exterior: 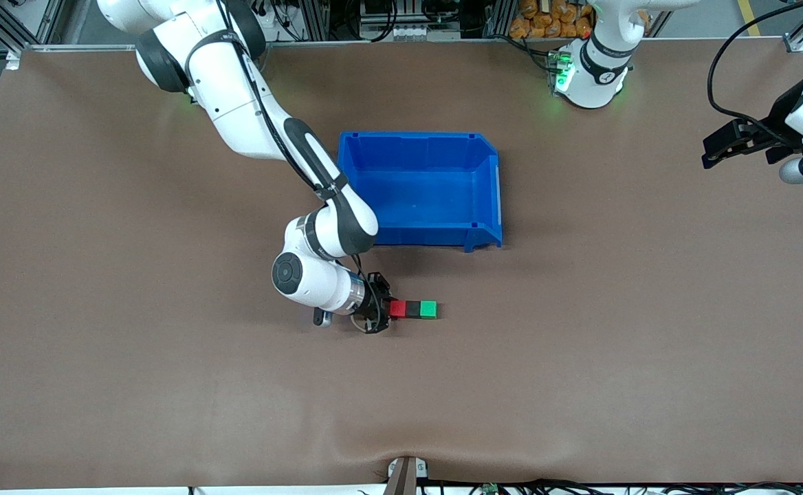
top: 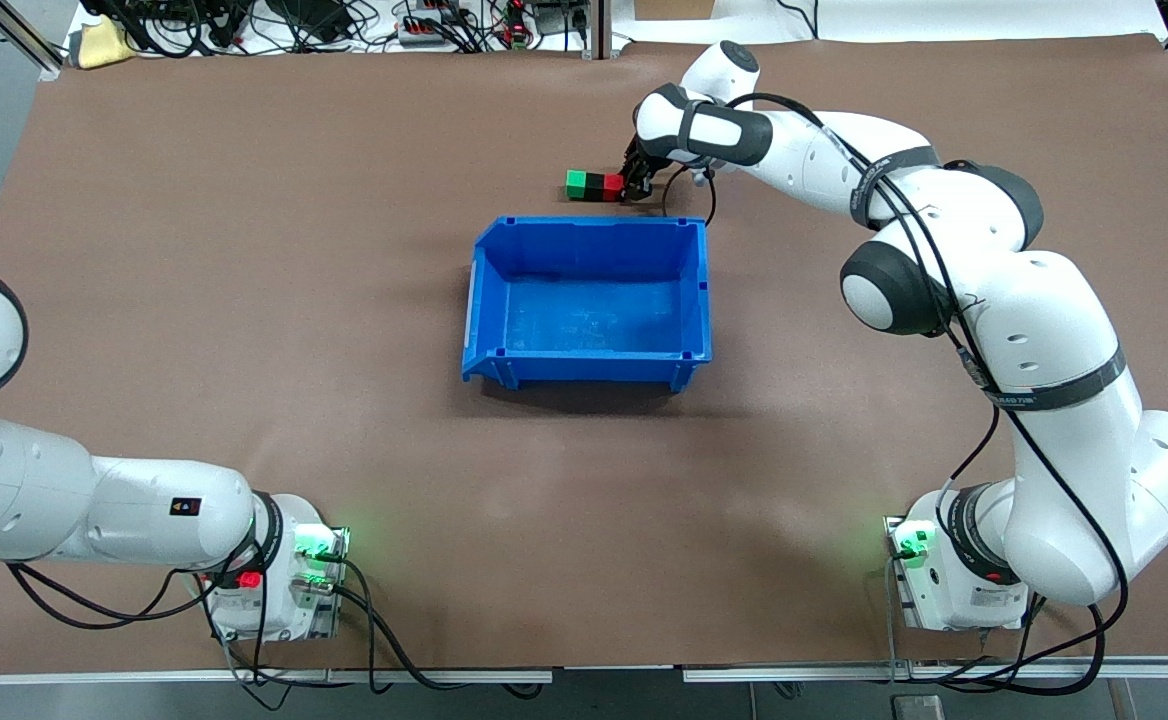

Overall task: Attach green and red cubes to black cube
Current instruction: 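Push the red cube against the black cube with the right gripper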

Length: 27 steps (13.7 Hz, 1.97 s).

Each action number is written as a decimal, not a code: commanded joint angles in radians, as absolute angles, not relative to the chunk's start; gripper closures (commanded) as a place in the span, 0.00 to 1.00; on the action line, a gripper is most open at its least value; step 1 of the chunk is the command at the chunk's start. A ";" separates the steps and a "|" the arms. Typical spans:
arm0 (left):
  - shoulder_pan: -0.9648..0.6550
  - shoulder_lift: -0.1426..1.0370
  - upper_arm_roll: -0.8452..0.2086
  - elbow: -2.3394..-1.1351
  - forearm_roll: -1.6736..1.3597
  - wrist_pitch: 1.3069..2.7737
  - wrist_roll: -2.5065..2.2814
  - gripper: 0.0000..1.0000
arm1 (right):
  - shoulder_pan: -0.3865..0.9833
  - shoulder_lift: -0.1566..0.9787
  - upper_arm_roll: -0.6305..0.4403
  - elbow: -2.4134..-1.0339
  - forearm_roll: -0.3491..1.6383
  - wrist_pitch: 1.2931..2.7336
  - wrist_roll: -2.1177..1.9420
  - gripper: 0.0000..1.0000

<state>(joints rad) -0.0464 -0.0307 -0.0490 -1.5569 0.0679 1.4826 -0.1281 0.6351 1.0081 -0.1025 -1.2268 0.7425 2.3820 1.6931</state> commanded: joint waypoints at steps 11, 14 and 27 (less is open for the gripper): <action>-0.031 -0.032 -0.049 -1.548 0.058 1.483 -0.106 0.00 | 0.649 1.029 -0.112 -1.192 0.661 2.382 1.692 0.00; -0.031 -0.035 -0.049 -1.548 0.058 1.483 -0.106 0.00 | 0.647 1.029 -0.113 -1.192 0.660 2.381 1.689 0.00; -0.031 -0.020 -0.051 -1.546 0.040 1.503 -0.106 0.00 | 0.614 0.999 -0.120 -1.187 0.603 2.319 1.671 0.00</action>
